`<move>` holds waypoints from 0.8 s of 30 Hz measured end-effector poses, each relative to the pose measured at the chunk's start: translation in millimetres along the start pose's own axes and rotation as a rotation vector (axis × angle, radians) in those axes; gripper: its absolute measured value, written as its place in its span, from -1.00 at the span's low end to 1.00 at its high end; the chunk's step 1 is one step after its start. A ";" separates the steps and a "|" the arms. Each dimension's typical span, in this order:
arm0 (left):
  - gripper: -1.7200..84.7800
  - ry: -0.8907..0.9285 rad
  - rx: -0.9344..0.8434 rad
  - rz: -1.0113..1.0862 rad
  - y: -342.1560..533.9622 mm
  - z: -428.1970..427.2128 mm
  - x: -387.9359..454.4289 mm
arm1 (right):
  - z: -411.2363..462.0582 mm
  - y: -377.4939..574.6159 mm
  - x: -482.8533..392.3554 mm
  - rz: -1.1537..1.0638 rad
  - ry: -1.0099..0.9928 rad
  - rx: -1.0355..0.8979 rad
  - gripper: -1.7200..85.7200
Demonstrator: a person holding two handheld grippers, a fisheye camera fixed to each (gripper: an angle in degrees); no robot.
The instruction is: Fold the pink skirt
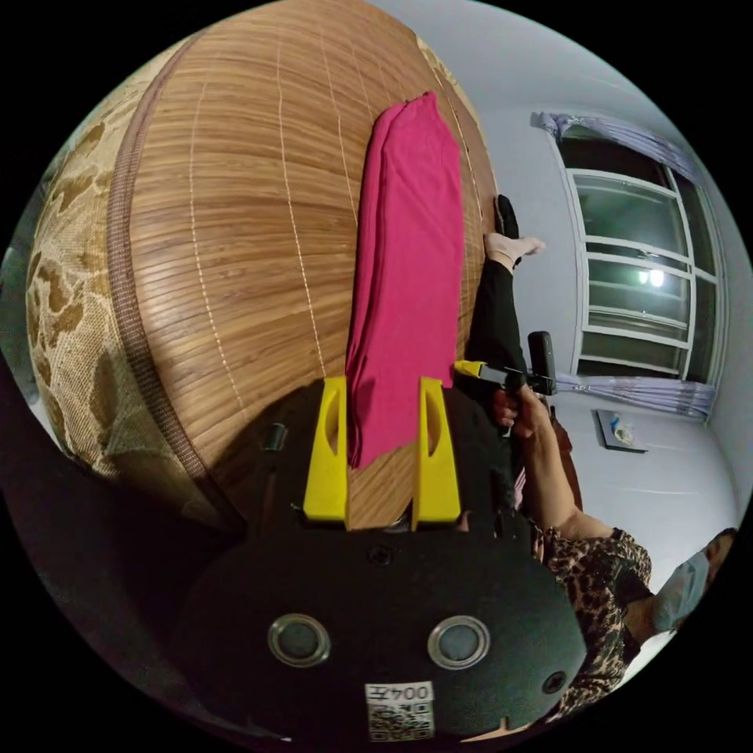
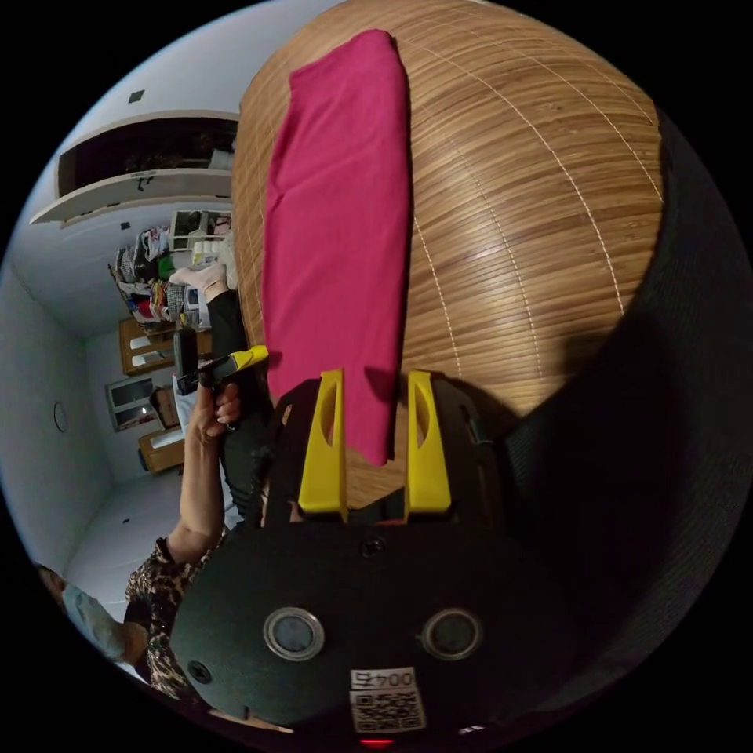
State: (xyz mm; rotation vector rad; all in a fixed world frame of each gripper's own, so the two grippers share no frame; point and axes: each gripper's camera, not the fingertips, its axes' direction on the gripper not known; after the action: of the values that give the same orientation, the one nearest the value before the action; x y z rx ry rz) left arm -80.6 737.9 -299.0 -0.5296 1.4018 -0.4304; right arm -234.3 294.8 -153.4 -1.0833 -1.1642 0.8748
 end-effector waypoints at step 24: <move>-0.73 0.022 -0.248 -0.021 -2.0 8.7 -2.6 | 16.0 54.2 -22.1 -0.050 0.070 -0.289 -0.75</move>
State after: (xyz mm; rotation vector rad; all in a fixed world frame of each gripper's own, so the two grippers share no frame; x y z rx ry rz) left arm -72.2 738.6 -295.0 -0.7433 1.4815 -0.2812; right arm -254.0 291.6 -210.7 -1.3018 -1.2799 0.6363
